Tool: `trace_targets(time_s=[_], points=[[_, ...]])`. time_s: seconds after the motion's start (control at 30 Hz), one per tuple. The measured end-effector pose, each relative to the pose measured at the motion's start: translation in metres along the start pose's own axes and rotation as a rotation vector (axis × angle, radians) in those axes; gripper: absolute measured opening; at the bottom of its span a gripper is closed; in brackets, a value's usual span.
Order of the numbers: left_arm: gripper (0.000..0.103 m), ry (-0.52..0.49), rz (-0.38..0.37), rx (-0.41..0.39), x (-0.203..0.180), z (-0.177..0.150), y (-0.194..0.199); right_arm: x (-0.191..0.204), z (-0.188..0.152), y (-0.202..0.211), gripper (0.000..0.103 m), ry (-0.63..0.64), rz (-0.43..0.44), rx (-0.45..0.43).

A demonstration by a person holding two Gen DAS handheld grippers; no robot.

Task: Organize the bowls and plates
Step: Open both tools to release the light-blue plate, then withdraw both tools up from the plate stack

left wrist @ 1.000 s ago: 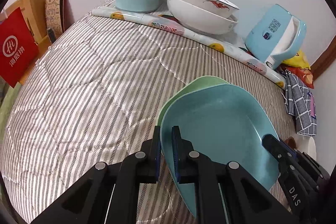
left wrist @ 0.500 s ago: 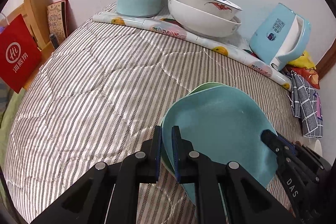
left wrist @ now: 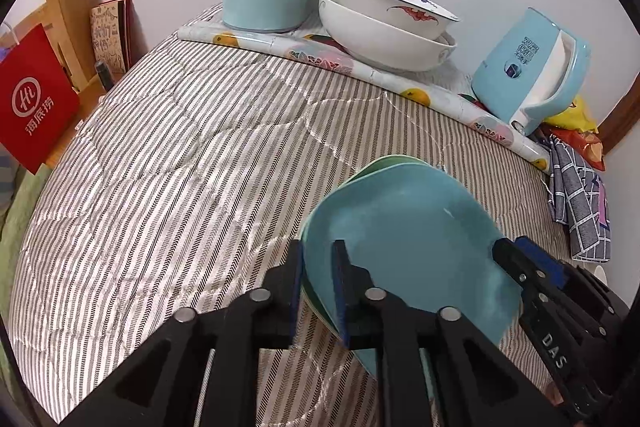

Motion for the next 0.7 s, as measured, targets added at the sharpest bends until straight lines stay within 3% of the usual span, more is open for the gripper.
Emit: trace_targets(time_s=[0.27, 0.53, 0.7], points=[[0.03, -0.02, -0.011, -0.011, -0.008, -0.001, 0.017, -0.008, -0.001, 0.03, 0.026, -0.018, -0.021, -0.032], [0.032, -0.049, -0.007, -0.042, -0.022, -0.007, 0.039, -0.024, -0.015, 0.069, 0.027, -0.043, -0.057, -0.065], [0.042, -0.061, 0.019, -0.061, -0.022, -0.01, 0.047, -0.045, -0.024, 0.099, 0.031, -0.07, -0.097, -0.095]])
Point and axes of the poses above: each gripper's, at about its wrist camera, not at the fingertips, and y roughly against the way its jaws point, x to its left, z to its top, the point moved 9 cm from there along -y, roughly the way its jaws point, and after that the axes turned 9 degrees about -x, right-handed, at the moved point
